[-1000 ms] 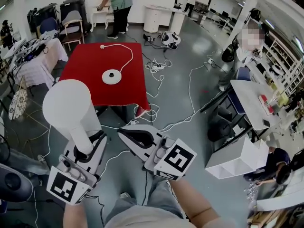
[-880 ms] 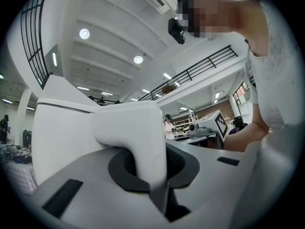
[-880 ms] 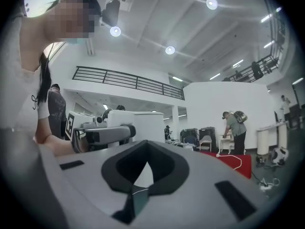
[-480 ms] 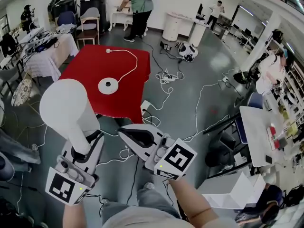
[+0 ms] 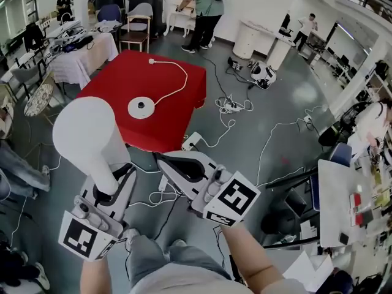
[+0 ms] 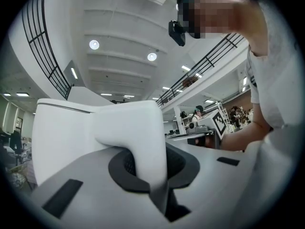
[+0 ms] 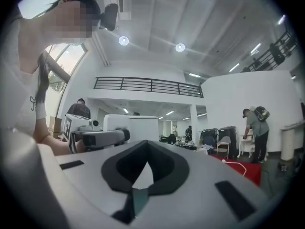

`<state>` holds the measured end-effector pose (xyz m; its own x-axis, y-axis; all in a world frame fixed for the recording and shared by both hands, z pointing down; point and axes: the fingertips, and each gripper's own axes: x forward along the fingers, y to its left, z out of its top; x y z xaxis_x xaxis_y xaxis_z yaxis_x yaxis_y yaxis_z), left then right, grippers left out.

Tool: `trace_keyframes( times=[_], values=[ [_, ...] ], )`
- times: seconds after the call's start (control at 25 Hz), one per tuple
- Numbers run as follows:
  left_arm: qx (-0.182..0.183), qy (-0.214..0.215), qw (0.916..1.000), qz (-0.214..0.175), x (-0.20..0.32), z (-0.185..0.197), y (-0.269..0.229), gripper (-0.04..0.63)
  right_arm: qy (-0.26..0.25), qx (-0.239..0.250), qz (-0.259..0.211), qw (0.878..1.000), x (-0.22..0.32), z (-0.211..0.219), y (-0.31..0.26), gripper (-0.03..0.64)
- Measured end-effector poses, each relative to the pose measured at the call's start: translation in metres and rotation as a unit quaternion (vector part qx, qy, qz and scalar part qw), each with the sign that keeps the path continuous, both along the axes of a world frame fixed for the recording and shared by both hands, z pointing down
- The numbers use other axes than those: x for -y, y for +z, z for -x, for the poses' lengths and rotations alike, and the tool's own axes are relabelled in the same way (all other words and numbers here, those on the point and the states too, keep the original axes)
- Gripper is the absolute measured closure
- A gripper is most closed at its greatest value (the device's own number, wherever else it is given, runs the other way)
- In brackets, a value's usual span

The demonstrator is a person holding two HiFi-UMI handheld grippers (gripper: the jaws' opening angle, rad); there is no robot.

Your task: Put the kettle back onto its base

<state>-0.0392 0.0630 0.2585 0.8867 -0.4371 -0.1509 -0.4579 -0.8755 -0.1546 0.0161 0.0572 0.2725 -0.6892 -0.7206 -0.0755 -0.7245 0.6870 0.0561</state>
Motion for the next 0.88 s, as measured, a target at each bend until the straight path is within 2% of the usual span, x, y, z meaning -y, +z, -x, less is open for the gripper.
trace_keyframes(
  times=[0.24,0.4,0.72,0.88],
  values=[
    [0.005,-0.010,0.9999,-0.008,0.020,-0.012,0.004,0.558,-0.012,0.015,0.001,1.000,0.026,-0.012,0.001,0.609],
    [0.007,-0.014,0.9998,0.007,0.047,-0.011,0.011,0.558,-0.017,0.014,0.003,1.000,0.053,-0.013,0.003,0.609],
    [-0.005,-0.007,1.0000,0.004,0.122,-0.031,0.021,0.558,-0.023,0.006,0.004,1.000,0.132,-0.026,0.007,0.609],
    [0.003,0.012,0.9998,0.013,0.160,-0.043,0.031,0.558,-0.023,0.002,0.001,1.000,0.179,-0.031,0.006,0.609]
  ],
)
